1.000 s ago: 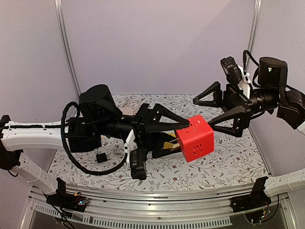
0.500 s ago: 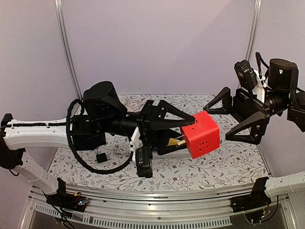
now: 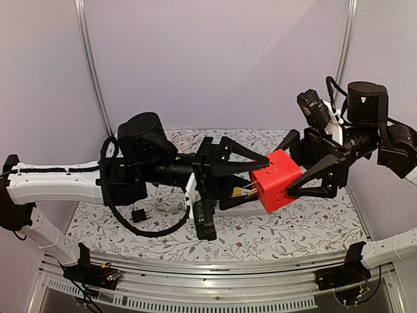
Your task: Insert the plug
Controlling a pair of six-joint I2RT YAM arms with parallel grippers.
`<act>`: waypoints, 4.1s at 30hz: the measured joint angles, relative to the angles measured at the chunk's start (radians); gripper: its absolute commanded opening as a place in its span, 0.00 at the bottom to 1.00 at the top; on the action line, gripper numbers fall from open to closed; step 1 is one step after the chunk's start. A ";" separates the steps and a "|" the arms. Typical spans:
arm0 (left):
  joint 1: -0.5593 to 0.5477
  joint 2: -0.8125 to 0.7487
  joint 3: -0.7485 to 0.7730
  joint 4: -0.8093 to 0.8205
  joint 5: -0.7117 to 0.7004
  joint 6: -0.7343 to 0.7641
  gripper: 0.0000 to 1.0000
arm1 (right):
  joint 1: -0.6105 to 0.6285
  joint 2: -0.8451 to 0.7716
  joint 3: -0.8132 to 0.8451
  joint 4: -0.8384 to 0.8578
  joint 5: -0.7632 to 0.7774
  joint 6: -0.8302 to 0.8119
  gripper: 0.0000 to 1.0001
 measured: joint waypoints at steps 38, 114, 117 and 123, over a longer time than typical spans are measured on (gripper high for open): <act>0.005 -0.224 -0.080 -0.238 -0.549 -0.238 0.99 | -0.132 0.220 0.476 -0.544 0.793 0.379 0.00; 0.882 -1.146 -0.784 -0.740 -0.618 -1.651 0.99 | -0.278 1.038 0.563 -0.809 0.816 0.557 0.00; 0.883 -1.146 -0.784 -0.740 -0.617 -1.651 1.00 | -0.280 1.040 0.563 -0.809 0.816 0.551 0.00; 0.886 -1.146 -0.785 -0.739 -0.615 -1.651 1.00 | -0.296 1.049 0.558 -0.808 0.821 0.534 0.00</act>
